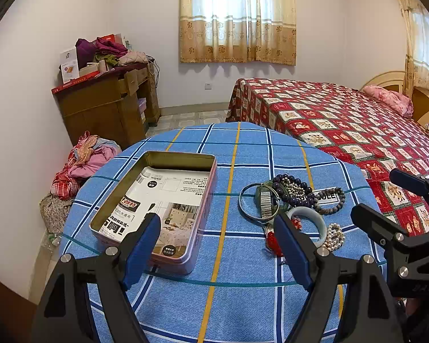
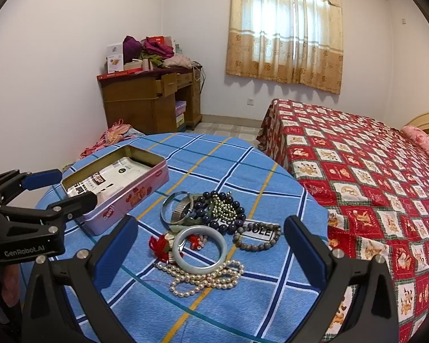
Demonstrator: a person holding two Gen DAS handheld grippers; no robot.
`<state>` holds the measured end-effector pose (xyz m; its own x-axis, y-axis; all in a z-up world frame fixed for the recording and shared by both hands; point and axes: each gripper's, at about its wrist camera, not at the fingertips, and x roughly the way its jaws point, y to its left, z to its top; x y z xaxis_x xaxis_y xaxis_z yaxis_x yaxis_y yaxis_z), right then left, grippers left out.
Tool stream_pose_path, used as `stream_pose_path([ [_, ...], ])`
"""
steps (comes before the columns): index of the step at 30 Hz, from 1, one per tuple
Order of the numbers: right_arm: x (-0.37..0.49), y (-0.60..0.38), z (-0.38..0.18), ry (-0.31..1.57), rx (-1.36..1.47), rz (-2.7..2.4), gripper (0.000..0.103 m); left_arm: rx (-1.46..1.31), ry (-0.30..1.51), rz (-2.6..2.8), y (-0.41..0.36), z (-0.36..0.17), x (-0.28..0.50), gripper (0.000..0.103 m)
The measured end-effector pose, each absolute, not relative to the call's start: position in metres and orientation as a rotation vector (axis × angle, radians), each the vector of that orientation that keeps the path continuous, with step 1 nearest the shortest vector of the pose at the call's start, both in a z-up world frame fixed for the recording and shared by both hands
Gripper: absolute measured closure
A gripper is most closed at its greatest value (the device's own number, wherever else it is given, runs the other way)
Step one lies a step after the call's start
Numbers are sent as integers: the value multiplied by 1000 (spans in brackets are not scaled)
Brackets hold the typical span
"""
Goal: Organize jewelry
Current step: 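Move the left tool to the thin silver bangle while the right tool reaches the jade bangle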
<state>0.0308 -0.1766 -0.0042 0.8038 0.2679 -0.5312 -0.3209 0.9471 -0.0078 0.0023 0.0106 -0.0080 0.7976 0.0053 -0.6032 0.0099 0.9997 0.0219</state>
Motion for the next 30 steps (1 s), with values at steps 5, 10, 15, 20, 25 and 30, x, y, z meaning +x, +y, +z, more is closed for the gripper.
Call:
stream_pose_path([
  [5, 30, -175, -6, 561, -100, 321, 0, 24, 648, -2, 11, -8, 2, 22],
  [10, 33, -176, -9, 578, -100, 324, 0, 26, 655, 1, 10, -14, 2, 22],
  [15, 46, -183, -28, 626, -101, 304, 0, 36, 701, 8, 11, -33, 10, 22],
  [20, 65, -189, -53, 718, -110, 303, 28, 16, 735, -6, 11, -46, 23, 22],
  [25, 81, -184, -68, 782, -120, 335, 47, 28, 728, -41, 2, -45, 34, 22],
  [30, 90, -173, -76, 821, -157, 378, 62, 58, 727, -86, -11, -45, 45, 22],
])
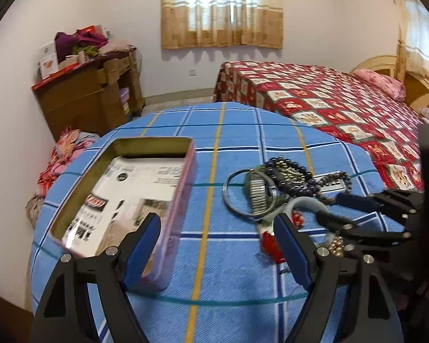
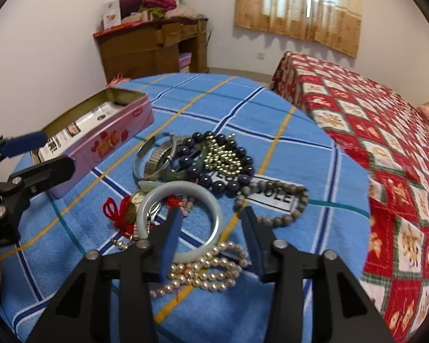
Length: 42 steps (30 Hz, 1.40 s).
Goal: Organize jewelry
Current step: 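Move the left tool to the thin silver bangle while the right tool reaches the jade bangle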
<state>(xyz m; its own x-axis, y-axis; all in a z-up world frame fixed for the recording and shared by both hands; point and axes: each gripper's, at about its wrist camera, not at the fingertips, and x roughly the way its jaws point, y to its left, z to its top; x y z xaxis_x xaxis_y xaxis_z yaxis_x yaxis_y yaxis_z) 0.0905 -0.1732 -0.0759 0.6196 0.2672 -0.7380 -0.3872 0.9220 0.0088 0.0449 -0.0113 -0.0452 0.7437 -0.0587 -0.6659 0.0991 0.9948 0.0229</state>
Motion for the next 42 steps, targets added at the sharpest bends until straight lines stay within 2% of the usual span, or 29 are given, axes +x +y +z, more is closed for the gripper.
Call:
stream_pose_path([
  [5, 103, -171, -86, 863, -168, 386, 77, 97, 731, -111, -24, -48, 58, 24],
  [7, 108, -174, -90, 888, -146, 395, 79, 94, 741, -118, -25, -49, 61, 30],
  [10, 110, -174, -93, 886, -157, 402, 81, 90, 752, -123, -23, -53, 66, 33],
  [11, 110, -174, -93, 884, -157, 398, 87, 88, 758, -127, -23, -54, 69, 35],
  [13, 109, -178, -92, 879, -131, 407, 89, 78, 777, -138, -23, -57, 74, 43],
  [20, 103, -186, -86, 822, -74, 373, 90, 66, 805, -171, -32, -64, 85, 48],
  [23, 104, -188, -86, 819, -64, 369, 90, 90, 819, -178, -41, -68, 94, 55],
  [25, 104, -190, -87, 820, -57, 351, 90, 104, 825, -180, -44, -71, 98, 66],
  [26, 104, -193, -88, 821, -55, 344, 90, 107, 831, -185, -45, -73, 100, 68],
  [38, 102, -197, -91, 820, -60, 333, 90, 115, 854, -241, -57, -86, 107, 71],
  [39, 102, -197, -91, 819, -61, 333, 90, 114, 853, -249, -57, -86, 107, 78],
  [40, 101, -197, -91, 818, -60, 334, 90, 112, 850, -263, -58, -85, 106, 93],
  [42, 101, -198, -91, 815, -59, 335, 90, 121, 846, -279, -58, -83, 101, 97],
])
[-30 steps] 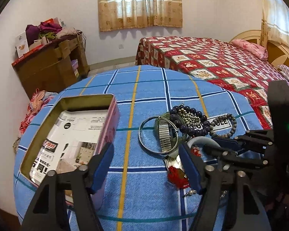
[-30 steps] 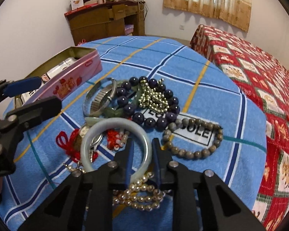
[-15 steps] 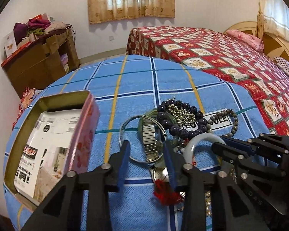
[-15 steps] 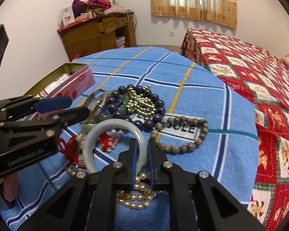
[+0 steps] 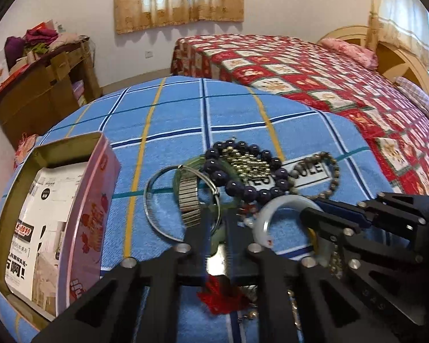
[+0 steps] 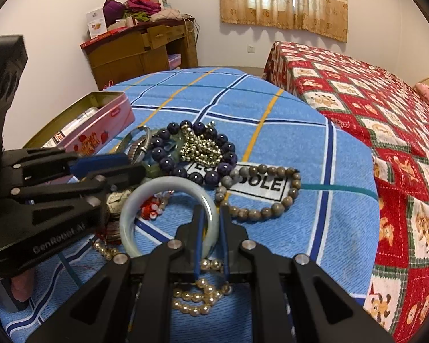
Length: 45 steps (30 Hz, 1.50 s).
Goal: Organize jewelry
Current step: 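Move the left tool to the thin silver bangle while the right tool reaches the jade bangle, then close the left tool on the silver bangle while the right tool grips the jade bangle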
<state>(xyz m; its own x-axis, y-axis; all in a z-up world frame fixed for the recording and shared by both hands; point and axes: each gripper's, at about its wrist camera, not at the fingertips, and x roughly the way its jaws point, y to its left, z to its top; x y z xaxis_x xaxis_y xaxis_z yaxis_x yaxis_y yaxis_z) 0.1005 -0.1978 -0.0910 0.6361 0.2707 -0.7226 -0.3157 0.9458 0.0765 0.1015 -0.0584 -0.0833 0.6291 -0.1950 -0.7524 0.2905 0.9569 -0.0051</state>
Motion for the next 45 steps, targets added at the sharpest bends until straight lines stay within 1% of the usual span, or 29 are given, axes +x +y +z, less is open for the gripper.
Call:
stream_pose_path([
  [2, 100, -198, -91, 812, -57, 337, 90, 125, 837, -288, -58, -81, 98, 103],
  [8, 99, -197, -91, 808, -56, 338, 90, 84, 819, -313, -49, -72, 86, 103],
  [16, 99, -197, -91, 807, -59, 341, 90, 109, 745, -263, -50, -61, 82, 103],
  [20, 98, -196, -91, 807, -60, 341, 90, 115, 779, -233, -49, -65, 98, 102],
  [23, 97, -196, -91, 807, -62, 345, 90, 69, 827, -218, -39, -73, 111, 102],
  [29, 98, -196, -91, 808, -68, 351, 90, 24, 856, -227, -34, -79, 112, 100],
  [30, 98, -195, -91, 808, -69, 351, 90, 27, 854, -229, -34, -79, 112, 99],
  [32, 98, -195, -91, 807, -68, 350, 90, 39, 848, -232, -38, -77, 112, 88],
  [34, 98, -195, -91, 808, -68, 350, 90, 49, 818, -232, -44, -72, 109, 52],
  [35, 98, -195, -91, 807, -68, 350, 90, 55, 793, -232, -46, -68, 106, 47],
  [36, 98, -195, -91, 807, -69, 349, 90, 57, 773, -249, -47, -65, 103, 45],
  [41, 97, -199, -91, 804, -54, 349, 90, 76, 768, -287, -59, -60, 106, 46],
  [43, 96, -202, -91, 804, -55, 346, 90, 78, 778, -297, -61, -60, 109, 53],
  [45, 95, -204, -89, 800, -56, 339, 90, 69, 799, -315, -64, -63, 112, 58],
])
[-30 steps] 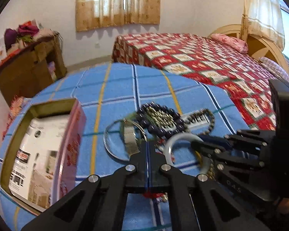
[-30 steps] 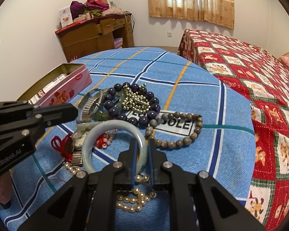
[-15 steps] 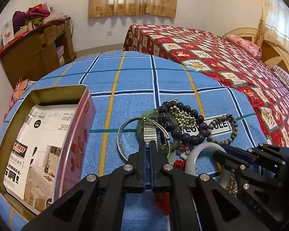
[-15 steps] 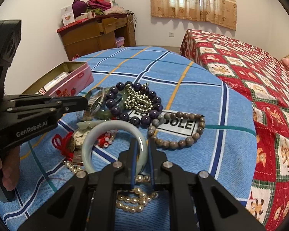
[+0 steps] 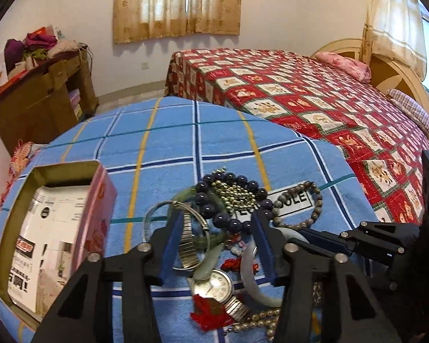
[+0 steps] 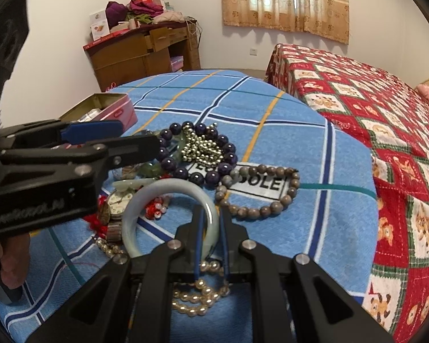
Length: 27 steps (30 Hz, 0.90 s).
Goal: Organize jewelry
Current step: 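Close the left tool on the silver bangle while the right tool grips the jade bangle, then carry the silver bangle with the left tool while the right tool carries the jade bangle into the tin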
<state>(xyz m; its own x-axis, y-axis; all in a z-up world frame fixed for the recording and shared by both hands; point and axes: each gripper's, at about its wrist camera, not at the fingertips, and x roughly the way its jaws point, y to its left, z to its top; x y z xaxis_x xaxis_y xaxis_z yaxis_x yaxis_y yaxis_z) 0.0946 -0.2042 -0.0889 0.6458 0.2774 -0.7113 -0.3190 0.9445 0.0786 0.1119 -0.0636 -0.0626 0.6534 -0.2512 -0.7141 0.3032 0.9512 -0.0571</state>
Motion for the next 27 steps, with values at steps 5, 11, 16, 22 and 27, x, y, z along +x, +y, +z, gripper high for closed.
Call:
stream_pose_path([
  [5, 88, -211, -87, 784, -74, 321, 90, 67, 846, -319, -69, -73, 115, 71],
  [11, 88, -211, -87, 780, -79, 326, 90, 51, 878, -286, -69, -80, 122, 71],
  [16, 88, -212, -88, 778, -77, 327, 90, 44, 883, -288, -68, -83, 124, 91],
  [22, 85, -209, -88, 769, -83, 326, 89, 68, 894, -290, -61, -79, 111, 98],
  [27, 82, -208, -81, 747, -82, 333, 89, 56, 858, -302, -52, -65, 95, 98],
])
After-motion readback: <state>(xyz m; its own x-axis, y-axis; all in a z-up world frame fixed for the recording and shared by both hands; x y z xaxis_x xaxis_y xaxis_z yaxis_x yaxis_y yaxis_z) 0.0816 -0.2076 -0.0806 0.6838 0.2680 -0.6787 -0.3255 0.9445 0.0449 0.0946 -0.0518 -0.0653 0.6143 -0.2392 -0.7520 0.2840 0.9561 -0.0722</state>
